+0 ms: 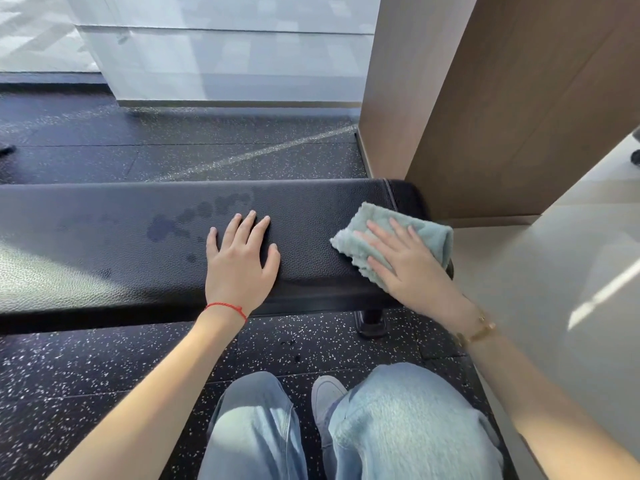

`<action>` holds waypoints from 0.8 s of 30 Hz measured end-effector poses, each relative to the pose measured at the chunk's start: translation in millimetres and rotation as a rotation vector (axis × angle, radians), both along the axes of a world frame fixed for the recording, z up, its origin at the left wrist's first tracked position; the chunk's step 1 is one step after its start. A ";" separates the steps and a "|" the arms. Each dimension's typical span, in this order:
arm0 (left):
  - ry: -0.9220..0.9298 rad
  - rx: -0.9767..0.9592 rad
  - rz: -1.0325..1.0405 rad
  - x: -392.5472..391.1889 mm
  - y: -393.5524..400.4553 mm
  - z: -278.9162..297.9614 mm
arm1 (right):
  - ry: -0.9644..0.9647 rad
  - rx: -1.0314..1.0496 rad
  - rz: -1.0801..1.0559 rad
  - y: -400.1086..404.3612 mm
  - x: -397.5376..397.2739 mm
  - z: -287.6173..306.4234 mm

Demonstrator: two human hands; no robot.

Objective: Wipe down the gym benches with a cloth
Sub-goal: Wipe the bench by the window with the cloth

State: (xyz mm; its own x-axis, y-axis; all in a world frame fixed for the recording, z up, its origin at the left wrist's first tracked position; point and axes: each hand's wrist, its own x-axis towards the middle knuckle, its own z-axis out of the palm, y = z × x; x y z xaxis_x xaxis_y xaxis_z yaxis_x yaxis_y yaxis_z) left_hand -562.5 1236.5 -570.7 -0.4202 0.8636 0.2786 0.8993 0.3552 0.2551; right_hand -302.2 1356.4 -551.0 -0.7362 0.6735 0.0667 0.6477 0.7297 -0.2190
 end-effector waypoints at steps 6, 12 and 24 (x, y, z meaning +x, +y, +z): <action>-0.001 -0.009 -0.001 2.0 0.2 2.0 | 0.041 -0.024 -0.093 23.6 24.5 -0.6; -0.002 -0.008 0.007 3.6 0.1 2.8 | -0.082 -0.075 -0.247 108.2 -52.4 11.7; 0.017 -0.027 0.017 5.6 1.2 3.3 | 0.070 -0.071 0.024 35.5 3.2 6.0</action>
State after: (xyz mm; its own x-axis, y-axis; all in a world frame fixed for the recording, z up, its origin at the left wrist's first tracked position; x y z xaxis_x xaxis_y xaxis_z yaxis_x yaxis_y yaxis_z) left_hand -556.9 1237.7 -567.4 -0.4302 0.8638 0.2622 0.8972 0.3771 0.2298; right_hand -298.9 1392.0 -545.0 -0.7472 0.6608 0.0712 0.6119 0.7257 -0.3145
